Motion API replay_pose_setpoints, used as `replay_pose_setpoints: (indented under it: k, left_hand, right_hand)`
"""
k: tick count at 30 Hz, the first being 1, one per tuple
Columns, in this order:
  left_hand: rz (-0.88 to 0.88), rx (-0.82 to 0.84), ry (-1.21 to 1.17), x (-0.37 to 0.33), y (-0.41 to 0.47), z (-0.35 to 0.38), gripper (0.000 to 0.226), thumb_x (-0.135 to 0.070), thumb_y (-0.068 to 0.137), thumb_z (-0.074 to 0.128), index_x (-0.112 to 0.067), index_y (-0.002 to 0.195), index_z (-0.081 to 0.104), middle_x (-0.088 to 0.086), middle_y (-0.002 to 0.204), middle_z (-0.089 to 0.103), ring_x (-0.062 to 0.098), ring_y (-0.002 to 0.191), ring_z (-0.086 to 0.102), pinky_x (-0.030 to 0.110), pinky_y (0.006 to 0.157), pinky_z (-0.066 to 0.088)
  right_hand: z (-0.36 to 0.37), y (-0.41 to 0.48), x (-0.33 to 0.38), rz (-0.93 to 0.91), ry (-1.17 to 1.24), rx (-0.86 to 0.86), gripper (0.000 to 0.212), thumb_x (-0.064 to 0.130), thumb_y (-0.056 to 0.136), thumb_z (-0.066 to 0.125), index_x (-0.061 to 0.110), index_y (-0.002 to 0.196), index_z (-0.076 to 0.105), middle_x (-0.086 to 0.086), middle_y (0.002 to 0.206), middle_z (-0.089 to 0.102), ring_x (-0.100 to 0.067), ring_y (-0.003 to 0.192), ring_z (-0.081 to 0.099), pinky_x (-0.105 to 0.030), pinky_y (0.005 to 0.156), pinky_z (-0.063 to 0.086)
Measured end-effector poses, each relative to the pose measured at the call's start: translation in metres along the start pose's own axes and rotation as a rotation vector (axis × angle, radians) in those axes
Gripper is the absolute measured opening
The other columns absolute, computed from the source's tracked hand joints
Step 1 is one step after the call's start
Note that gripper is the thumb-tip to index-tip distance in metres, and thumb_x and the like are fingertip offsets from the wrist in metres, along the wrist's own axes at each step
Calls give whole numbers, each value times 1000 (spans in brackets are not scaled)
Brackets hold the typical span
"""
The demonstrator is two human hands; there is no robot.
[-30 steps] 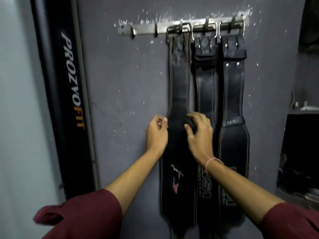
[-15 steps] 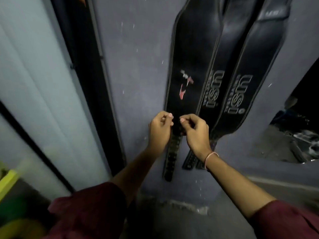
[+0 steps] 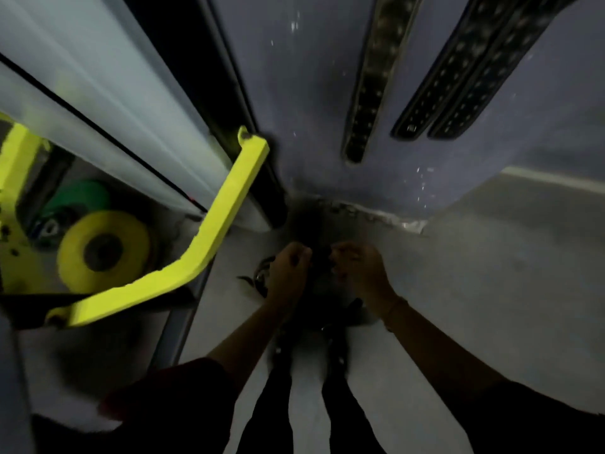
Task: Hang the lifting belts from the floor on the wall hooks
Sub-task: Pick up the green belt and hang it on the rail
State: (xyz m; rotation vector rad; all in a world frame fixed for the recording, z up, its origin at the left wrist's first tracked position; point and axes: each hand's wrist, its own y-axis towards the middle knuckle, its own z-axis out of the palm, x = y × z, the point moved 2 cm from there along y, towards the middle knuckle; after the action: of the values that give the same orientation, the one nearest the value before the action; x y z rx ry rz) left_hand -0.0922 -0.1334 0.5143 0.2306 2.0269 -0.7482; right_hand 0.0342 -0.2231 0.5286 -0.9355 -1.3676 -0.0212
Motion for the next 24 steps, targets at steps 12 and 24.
replay_pose_setpoints:
  k: [12, 24]
  left_hand:
    - [-300, 326, 207, 289, 68, 102, 19, -21, 100, 56, -3, 103, 63, 11, 96, 67, 18, 87, 61, 30, 77, 46]
    - [-322, 529, 447, 504, 126, 226, 18, -22, 92, 65, -7, 101, 64, 17, 105, 71, 33, 103, 66, 46, 93, 52]
  right_hand:
    - [35, 108, -308, 423, -15, -77, 15, -3, 94, 56, -17, 95, 59, -20, 80, 58, -31, 70, 54, -38, 66, 46]
    - [69, 191, -547, 440, -400, -65, 13, 3, 93, 58, -1, 100, 68, -18, 98, 72, -32, 95, 67, -47, 85, 55]
